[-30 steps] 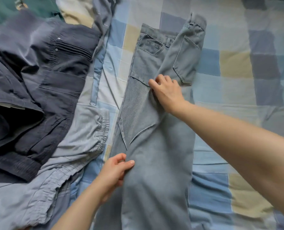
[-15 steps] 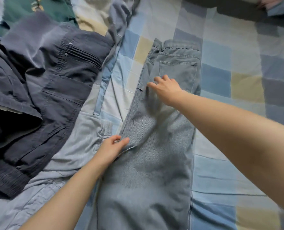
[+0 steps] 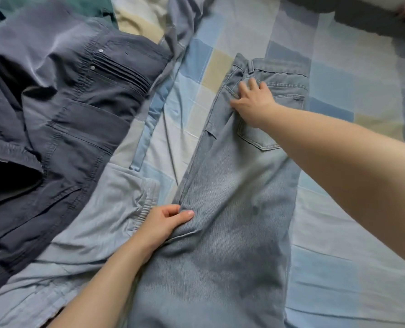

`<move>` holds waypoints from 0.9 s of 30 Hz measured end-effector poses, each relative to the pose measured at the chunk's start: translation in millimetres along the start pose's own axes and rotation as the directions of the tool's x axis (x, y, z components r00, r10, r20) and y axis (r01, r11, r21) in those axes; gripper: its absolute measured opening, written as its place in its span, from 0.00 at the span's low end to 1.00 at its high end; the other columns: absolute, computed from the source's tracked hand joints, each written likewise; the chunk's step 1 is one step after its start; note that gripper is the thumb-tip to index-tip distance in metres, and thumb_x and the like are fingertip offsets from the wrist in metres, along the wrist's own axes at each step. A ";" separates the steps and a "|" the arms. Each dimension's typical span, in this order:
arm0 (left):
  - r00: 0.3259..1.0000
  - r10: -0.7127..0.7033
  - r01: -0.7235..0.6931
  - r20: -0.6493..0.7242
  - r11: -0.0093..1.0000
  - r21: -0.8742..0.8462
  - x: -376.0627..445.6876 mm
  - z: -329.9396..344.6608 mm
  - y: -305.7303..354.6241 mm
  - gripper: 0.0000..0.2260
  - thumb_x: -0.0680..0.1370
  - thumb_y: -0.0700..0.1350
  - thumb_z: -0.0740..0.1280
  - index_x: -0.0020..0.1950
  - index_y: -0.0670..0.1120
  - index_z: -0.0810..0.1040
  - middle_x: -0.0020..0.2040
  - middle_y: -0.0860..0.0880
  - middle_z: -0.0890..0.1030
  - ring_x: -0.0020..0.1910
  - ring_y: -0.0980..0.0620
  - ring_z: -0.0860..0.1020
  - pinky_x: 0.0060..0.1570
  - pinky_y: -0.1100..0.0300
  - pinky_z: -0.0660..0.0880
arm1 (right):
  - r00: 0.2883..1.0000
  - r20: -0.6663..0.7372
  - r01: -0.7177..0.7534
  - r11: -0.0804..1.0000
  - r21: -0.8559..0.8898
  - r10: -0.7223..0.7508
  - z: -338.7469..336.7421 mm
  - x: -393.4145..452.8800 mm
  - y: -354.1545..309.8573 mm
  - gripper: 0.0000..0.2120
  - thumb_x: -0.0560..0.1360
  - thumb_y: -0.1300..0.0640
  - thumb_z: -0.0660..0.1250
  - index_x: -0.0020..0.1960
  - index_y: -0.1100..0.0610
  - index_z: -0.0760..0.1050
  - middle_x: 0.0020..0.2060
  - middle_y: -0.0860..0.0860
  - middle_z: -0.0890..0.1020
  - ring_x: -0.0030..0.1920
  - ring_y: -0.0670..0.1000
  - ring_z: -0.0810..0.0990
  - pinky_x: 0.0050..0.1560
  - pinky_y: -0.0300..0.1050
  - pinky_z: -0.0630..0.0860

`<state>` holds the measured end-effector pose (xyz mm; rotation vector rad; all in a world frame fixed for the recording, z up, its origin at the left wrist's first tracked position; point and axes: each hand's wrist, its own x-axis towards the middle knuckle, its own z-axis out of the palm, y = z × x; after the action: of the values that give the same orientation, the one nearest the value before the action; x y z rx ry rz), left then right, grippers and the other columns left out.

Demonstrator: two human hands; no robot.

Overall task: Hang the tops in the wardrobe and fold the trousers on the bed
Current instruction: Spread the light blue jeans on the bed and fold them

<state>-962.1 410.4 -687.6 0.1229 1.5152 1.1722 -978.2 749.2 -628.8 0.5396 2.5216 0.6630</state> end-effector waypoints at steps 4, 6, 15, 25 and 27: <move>0.998 0.061 -0.062 -0.030 0.998 -0.027 -1.9 -1.1 -6.1 0.12 0.73 0.46 0.74 0.46 0.36 0.82 0.41 0.40 0.84 0.41 0.48 0.80 0.45 0.54 0.74 | 0.987 0.003 -0.160 0.987 -0.012 0.160 -5.2 4.9 5.7 0.16 0.76 0.58 0.65 0.63 0.52 0.75 0.65 0.56 0.63 0.63 0.60 0.64 0.49 0.49 0.67; 0.999 0.050 -0.051 -0.019 0.997 -0.058 -2.5 -3.3 -6.4 0.14 0.72 0.47 0.75 0.46 0.35 0.83 0.42 0.40 0.84 0.42 0.47 0.80 0.45 0.55 0.75 | 0.976 0.002 -0.218 0.975 -0.039 0.218 -10.1 8.5 12.4 0.15 0.76 0.58 0.64 0.62 0.54 0.76 0.62 0.56 0.64 0.60 0.59 0.66 0.46 0.48 0.69; 0.999 -0.027 0.028 -0.028 1.000 0.006 9.8 -9.0 -6.4 0.25 0.63 0.64 0.76 0.32 0.42 0.78 0.32 0.46 0.75 0.33 0.52 0.73 0.37 0.61 0.68 | 0.910 -0.162 -0.312 0.887 0.341 0.383 -21.8 31.8 25.6 0.17 0.77 0.68 0.54 0.64 0.65 0.69 0.61 0.64 0.76 0.61 0.64 0.73 0.52 0.55 0.72; 0.991 -0.094 0.095 -0.098 0.996 -0.002 15.1 -13.2 -10.0 0.20 0.54 0.56 0.74 0.34 0.41 0.78 0.32 0.43 0.76 0.32 0.50 0.73 0.32 0.61 0.68 | 1.000 -0.019 0.014 0.891 0.453 -0.005 9.6 36.7 17.2 0.35 0.76 0.65 0.55 0.77 0.44 0.47 0.64 0.60 0.68 0.63 0.64 0.67 0.57 0.60 0.71; 0.991 -0.076 0.078 -0.107 0.997 0.012 15.9 -12.8 -12.5 0.19 0.54 0.55 0.73 0.31 0.43 0.72 0.31 0.43 0.70 0.31 0.51 0.68 0.29 0.61 0.63 | 1.000 -0.014 0.018 0.911 0.413 -0.013 12.2 36.3 26.5 0.33 0.76 0.68 0.55 0.75 0.46 0.54 0.63 0.60 0.67 0.62 0.65 0.68 0.51 0.59 0.71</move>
<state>-971.3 406.9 -709.5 0.0124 1.6096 1.1199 -994.6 792.2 -636.3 0.6587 2.6831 0.1166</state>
